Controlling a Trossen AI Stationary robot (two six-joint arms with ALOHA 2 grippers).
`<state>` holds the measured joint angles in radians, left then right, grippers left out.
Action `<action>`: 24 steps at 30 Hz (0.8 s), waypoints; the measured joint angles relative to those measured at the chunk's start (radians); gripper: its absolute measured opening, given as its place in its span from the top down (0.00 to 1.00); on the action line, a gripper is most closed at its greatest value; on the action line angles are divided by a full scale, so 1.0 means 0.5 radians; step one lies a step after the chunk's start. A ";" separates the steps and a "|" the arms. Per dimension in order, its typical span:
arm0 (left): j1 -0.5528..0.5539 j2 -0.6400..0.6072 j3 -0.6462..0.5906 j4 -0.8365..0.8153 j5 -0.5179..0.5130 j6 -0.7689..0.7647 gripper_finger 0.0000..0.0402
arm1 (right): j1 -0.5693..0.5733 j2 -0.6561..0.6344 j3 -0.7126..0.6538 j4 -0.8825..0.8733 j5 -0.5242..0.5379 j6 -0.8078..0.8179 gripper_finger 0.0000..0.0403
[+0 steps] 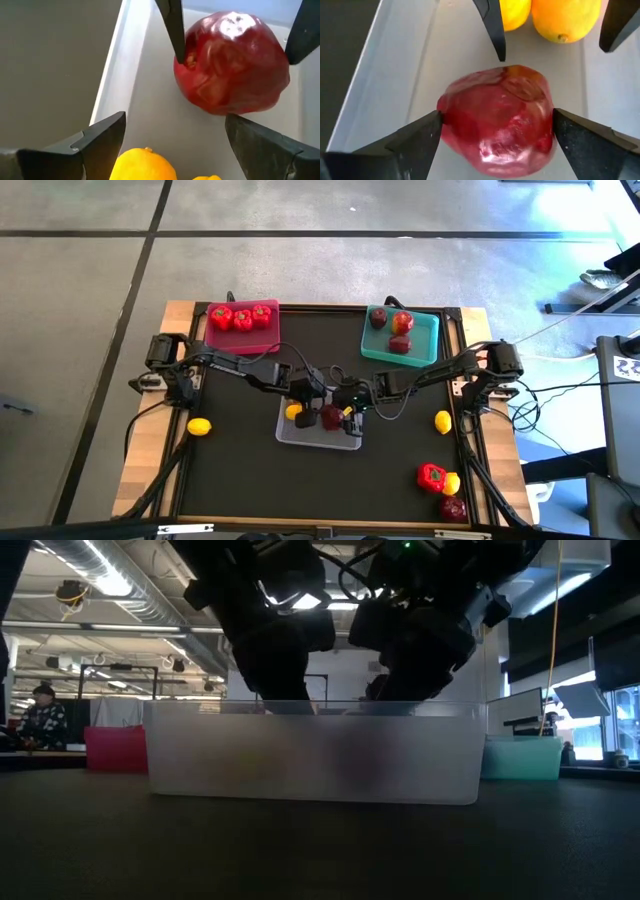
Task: Sort produce into baskets
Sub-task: Put the apple into the blue bin
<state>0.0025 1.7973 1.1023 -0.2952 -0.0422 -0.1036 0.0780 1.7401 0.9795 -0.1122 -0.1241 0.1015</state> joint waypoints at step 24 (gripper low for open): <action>0.001 -0.044 0.010 -0.060 0.001 -0.010 0.16 | -0.065 0.090 0.004 0.020 -0.123 -0.007 0.39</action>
<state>0.0029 1.7753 1.1071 -0.3249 -0.0418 -0.1084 0.0456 1.7851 0.9813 -0.1024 -0.1856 0.0978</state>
